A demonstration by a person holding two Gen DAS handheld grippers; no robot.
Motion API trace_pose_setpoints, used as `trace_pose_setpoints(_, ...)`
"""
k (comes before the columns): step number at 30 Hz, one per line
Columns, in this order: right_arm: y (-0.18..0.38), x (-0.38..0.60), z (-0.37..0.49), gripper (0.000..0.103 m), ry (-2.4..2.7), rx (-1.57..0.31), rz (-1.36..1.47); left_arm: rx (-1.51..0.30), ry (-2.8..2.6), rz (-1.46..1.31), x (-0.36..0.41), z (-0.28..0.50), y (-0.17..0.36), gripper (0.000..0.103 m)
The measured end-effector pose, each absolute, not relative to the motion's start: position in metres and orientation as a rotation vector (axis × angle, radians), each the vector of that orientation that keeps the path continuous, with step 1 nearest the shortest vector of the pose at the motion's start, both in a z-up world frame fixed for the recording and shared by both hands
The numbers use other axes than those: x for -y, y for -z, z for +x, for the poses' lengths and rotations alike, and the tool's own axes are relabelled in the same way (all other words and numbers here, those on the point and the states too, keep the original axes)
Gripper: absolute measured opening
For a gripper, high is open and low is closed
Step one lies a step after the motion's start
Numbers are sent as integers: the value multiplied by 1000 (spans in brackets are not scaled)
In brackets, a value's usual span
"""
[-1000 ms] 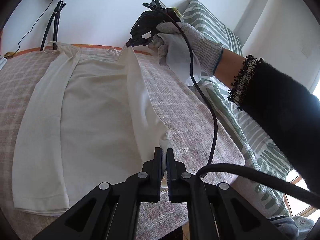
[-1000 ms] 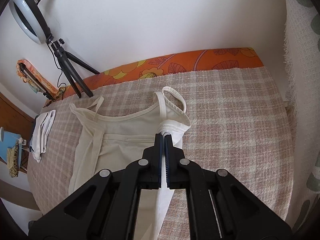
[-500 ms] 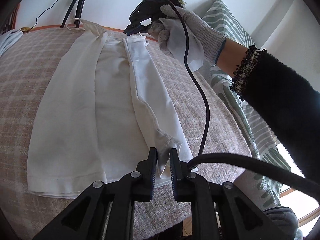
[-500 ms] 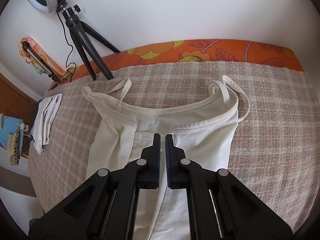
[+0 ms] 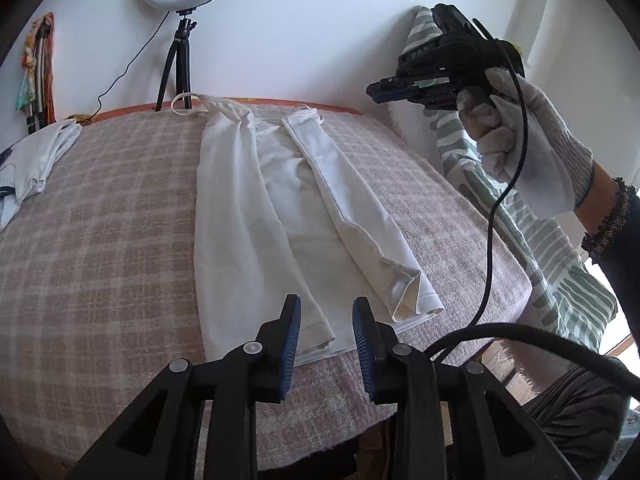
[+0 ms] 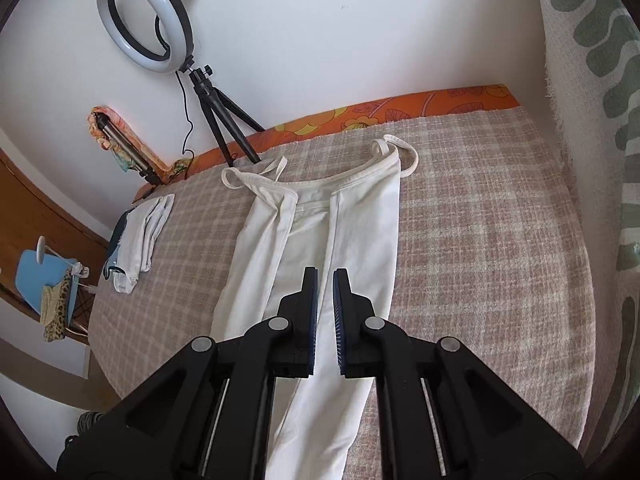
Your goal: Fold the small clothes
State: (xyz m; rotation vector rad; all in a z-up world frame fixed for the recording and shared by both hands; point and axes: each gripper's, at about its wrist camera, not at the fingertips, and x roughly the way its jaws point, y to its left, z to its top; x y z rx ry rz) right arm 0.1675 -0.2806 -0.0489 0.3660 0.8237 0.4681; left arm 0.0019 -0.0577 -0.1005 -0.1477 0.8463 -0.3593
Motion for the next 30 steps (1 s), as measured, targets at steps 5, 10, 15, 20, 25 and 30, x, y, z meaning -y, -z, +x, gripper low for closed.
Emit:
trace_pose_setpoints(5,87,276,96,8,-485,-871,387,-885,346,-161,22,5,95,29)
trace_pose_setpoints(10,124,246,54,8,-512,-933,351,-883,349,-88,1,9,83,30)
trace_pose_setpoints(15,142,214,38,8,-507,-969,249,-898,330,-85,-23,22,95,32)
trace_pose_setpoints(20,161,177,23,8,-629,-1046,171,-921,315,-123,-32,27,112,32)
trace_pose_setpoints(25,150,208,8,9,-587,-986,254,-977,358,-216,-33,27,126,45)
trace_pose_setpoints(30,156,264,-2,64,-413,-925,347,-1041,388,-277,-29,31,140,44)
